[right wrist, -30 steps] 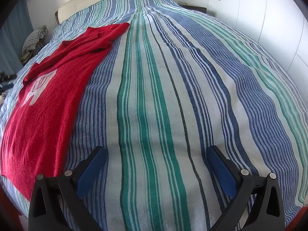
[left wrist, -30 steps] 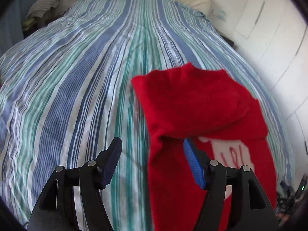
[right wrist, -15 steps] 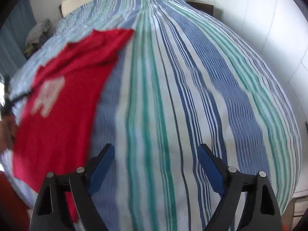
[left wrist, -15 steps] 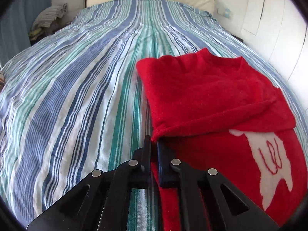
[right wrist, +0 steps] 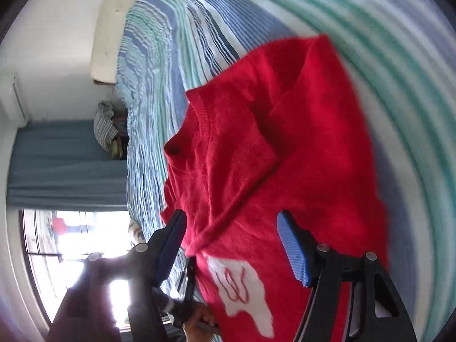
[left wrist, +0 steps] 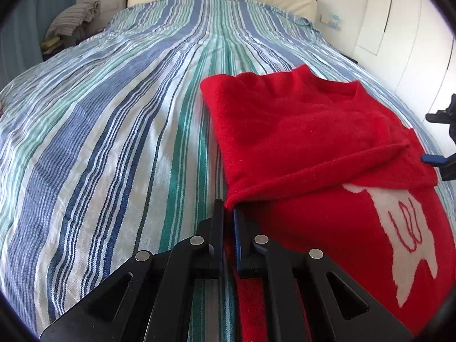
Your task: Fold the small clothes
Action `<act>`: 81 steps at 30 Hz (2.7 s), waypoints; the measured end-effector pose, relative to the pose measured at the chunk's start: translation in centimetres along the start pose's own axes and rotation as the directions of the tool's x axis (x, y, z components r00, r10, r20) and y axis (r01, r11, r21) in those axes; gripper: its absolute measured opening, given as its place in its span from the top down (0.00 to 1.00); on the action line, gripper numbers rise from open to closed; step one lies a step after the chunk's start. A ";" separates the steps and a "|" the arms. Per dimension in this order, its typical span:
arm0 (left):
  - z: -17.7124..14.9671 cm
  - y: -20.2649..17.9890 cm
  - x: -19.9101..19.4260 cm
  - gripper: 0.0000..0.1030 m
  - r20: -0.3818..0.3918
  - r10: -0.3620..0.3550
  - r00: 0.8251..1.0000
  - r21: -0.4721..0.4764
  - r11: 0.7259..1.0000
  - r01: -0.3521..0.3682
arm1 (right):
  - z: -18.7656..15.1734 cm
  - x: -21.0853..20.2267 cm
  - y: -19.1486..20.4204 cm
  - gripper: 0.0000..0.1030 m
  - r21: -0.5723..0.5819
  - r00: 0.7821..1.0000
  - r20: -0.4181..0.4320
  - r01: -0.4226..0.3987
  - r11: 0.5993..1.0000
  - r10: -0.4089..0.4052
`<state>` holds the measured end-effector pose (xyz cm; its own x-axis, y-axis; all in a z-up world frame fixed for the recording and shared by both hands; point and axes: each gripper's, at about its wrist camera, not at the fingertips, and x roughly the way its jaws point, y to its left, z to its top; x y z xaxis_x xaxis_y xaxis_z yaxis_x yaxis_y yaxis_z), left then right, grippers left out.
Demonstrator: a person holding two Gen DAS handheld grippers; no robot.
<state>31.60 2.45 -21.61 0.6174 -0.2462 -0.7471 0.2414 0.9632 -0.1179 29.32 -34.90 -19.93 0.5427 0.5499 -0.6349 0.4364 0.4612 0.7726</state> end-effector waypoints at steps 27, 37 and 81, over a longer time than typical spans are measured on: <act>1.4 0.6 -8.1 0.66 0.075 -0.104 0.992 -0.002 0.995 0.104 | -5.4 -3.4 4.3 0.70 -0.548 0.943 0.308 0.283 0.787 -0.124; 1.0 -2.2 0.6 0.98 -0.110 -0.108 0.988 0.071 0.991 0.116 | -3.7 4.2 1.4 0.75 -0.497 0.948 0.160 0.317 0.808 -0.274; -12.4 -3.7 -16.6 0.11 0.029 0.073 0.997 -0.018 0.997 -0.072 | -25.4 -19.8 -12.3 0.37 -0.316 0.732 0.559 0.623 0.716 -0.390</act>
<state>11.18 4.26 -16.83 0.6550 -0.1784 -0.7343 0.1824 0.9803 -0.0754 -5.01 -33.83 -17.10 0.6278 -0.1666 -0.7603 0.4237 0.8925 0.1544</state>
